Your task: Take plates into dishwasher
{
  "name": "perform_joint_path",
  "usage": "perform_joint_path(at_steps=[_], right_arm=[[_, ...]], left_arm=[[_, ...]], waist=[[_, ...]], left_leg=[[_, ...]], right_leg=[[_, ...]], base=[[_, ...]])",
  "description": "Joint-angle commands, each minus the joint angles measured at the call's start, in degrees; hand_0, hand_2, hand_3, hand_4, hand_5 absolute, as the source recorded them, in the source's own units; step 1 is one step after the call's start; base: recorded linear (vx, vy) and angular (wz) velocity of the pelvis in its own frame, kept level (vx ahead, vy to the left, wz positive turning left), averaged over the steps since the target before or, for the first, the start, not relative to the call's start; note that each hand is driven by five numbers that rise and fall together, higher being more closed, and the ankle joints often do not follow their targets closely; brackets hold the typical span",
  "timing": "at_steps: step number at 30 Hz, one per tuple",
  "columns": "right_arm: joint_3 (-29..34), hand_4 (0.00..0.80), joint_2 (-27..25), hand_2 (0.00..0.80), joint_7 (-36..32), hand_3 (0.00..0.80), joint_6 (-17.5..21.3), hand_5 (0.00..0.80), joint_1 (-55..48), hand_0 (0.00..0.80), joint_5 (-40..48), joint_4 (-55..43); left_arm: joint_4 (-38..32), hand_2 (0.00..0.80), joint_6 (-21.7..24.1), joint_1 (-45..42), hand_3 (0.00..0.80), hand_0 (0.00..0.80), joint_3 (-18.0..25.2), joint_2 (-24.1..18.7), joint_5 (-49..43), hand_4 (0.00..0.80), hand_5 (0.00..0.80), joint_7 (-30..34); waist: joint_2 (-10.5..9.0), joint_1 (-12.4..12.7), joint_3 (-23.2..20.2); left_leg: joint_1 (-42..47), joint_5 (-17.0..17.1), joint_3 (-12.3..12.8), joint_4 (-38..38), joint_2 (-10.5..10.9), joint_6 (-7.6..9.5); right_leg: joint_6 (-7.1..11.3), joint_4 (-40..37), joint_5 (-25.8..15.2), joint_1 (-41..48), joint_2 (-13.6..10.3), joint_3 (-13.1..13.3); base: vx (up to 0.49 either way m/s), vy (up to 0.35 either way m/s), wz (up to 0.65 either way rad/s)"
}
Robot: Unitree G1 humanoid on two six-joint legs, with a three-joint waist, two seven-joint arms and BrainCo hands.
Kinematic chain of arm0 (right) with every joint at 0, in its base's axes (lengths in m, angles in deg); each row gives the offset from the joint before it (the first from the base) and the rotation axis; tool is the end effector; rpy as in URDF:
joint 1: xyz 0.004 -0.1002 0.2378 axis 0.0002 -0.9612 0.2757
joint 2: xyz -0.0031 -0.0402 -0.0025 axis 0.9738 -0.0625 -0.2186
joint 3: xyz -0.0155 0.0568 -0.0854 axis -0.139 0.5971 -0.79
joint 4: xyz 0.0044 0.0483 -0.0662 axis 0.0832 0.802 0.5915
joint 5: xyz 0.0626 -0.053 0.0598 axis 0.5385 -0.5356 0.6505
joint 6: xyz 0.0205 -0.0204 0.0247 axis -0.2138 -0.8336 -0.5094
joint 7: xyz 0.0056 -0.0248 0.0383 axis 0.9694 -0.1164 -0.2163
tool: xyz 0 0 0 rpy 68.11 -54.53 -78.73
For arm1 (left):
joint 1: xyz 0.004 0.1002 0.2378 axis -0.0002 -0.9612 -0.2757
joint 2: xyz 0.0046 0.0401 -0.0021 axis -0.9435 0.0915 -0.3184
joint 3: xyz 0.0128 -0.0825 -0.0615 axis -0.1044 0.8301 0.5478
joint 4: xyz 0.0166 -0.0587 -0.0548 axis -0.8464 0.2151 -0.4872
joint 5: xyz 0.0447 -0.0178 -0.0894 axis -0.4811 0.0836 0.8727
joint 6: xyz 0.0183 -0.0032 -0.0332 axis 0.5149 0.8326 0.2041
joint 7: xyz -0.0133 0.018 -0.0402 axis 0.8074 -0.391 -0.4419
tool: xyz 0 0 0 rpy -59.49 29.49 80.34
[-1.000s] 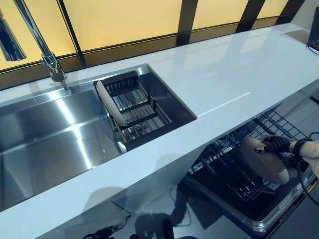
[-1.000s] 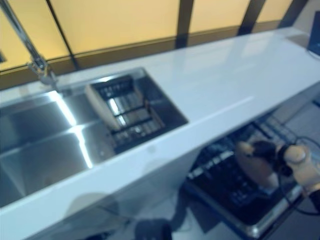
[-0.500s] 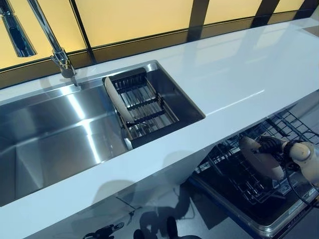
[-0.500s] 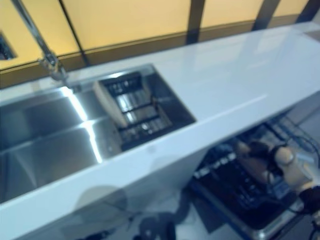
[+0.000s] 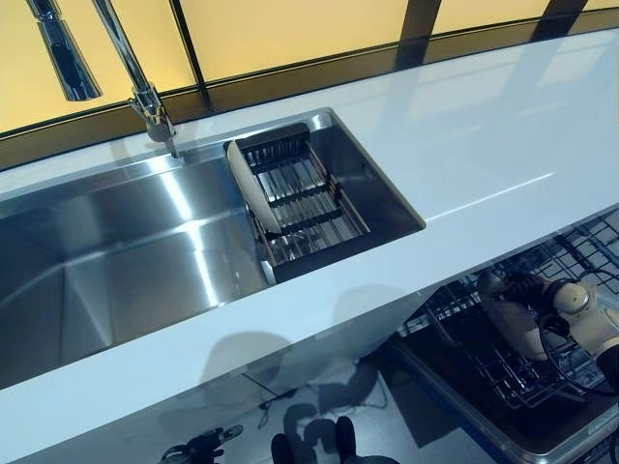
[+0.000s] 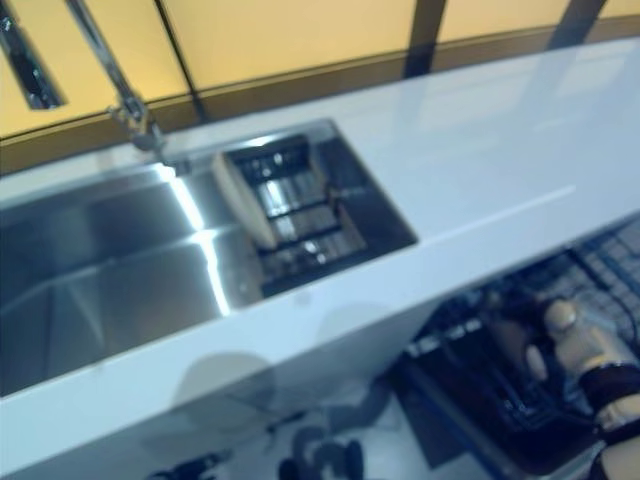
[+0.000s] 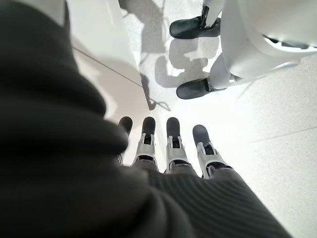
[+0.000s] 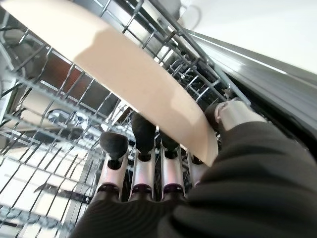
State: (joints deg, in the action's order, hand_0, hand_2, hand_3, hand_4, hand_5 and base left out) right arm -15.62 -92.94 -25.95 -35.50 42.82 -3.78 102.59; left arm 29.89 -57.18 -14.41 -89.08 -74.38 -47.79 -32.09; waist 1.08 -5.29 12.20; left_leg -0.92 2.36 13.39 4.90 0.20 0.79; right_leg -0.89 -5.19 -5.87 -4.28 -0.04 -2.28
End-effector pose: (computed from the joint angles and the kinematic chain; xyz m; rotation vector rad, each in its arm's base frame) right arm 0.2663 -0.3441 0.1298 -1.1626 0.6580 0.1495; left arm 0.1119 0.2449 -0.1001 -0.0292 1.1278 0.0240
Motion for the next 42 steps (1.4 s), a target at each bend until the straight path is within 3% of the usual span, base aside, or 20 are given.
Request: perform_joint_path(at_steps=[1, 20, 34, 35, 36, 37, 42], right_arm=[[-2.36, 0.800, 1.02, 0.800, 2.20, 0.800, 0.28, 0.800, 6.75, 0.800, -0.77, 4.32], [-3.87, 0.800, 3.79, 0.800, 2.03, 0.800, 2.72, 0.800, 5.13, 0.800, -5.63, 13.39], [-2.56, 0.797, 1.09, 0.797, 2.62, 0.797, 0.40, 0.797, 4.10, 0.797, -6.69, 10.98], [-2.48, 0.653, 0.89, 0.653, 2.72, 0.653, 0.16, 0.653, 4.01, 0.653, -6.60, 10.76], [-2.27, 0.427, 0.61, 0.427, 2.97, 0.427, -0.04, 0.427, 3.89, 0.427, -6.58, 10.30], [-2.10, 0.000, 0.45, 0.000, 3.03, 0.000, -0.19, 0.000, 3.87, 0.000, -6.56, 10.05], [-1.56, 0.000, -0.44, 0.000, 2.40, 0.000, -0.94, 0.000, 4.06, 0.000, -6.42, 9.11]], left_arm=[[1.62, 0.000, 0.97, 2.09, 0.000, 0.000, -2.88, -1.44, 1.55, 0.000, 0.000, 0.95], [1.55, 0.000, 1.76, 3.30, 0.000, 0.000, -4.14, -1.20, 1.72, 0.000, 0.000, 1.96], [1.33, 0.000, 0.98, 3.36, 0.000, 0.000, -3.80, -1.65, 1.09, 0.000, 0.000, 1.90], [1.33, 0.000, 0.91, 3.35, 0.000, 0.000, -3.73, -1.70, 1.05, 0.000, 0.000, 1.89], [1.30, 0.000, 0.82, 3.29, 0.000, 0.000, -3.64, -1.75, 1.06, 0.000, 0.000, 1.86], [1.30, 0.000, 0.84, 3.22, 0.000, 0.000, -3.56, -1.75, 1.00, 0.000, 0.000, 1.84], [1.47, 0.000, 0.83, 2.96, 0.000, 0.000, -3.19, -1.75, 0.73, 0.000, 0.000, 1.83]], waist=[[-0.87, 1.01, -0.69], [0.85, 1.53, 0.21], [-1.04, 1.25, -0.04], [-1.17, 1.22, -0.11], [-1.29, 1.19, -0.16], [-1.37, 1.17, -0.20], [-1.97, 1.13, -0.40]], left_leg=[[1.05, -4.05, -3.18, 0.10, -0.60, -0.69], [0.67, -3.89, -3.40, 0.10, -0.25, -0.69], [0.95, -3.91, -3.43, 0.10, -0.70, -0.55], [0.96, -3.90, -3.39, 0.10, -0.74, -0.56], [0.99, -3.91, -3.36, 0.10, -0.78, -0.55], [1.02, -3.92, -3.35, 0.10, -0.80, -0.54], [1.15, -3.95, -3.24, 0.10, -0.91, -0.48]], right_leg=[[3.56, 0.19, 3.10, 1.03, -1.68, -0.58], [3.42, 0.19, 3.17, 0.76, -2.20, -1.12], [3.57, 0.19, 3.12, 1.11, -1.65, -1.06], [3.58, 0.19, 3.10, 1.11, -1.62, -1.02], [3.60, 0.19, 3.08, 1.13, -1.60, -0.94], [3.61, 0.19, 3.09, 1.15, -1.57, -0.89], [3.60, 0.19, 3.03, 1.27, -1.39, -0.56]], base=[[-0.019, -0.012, 0.06], [-0.007, -0.004, 0.02], [0.000, 0.000, 0.00], [0.000, 0.000, 0.00], [0.000, 0.000, 0.00], [0.000, 0.000, 0.00], [0.000, 0.000, 0.00]])
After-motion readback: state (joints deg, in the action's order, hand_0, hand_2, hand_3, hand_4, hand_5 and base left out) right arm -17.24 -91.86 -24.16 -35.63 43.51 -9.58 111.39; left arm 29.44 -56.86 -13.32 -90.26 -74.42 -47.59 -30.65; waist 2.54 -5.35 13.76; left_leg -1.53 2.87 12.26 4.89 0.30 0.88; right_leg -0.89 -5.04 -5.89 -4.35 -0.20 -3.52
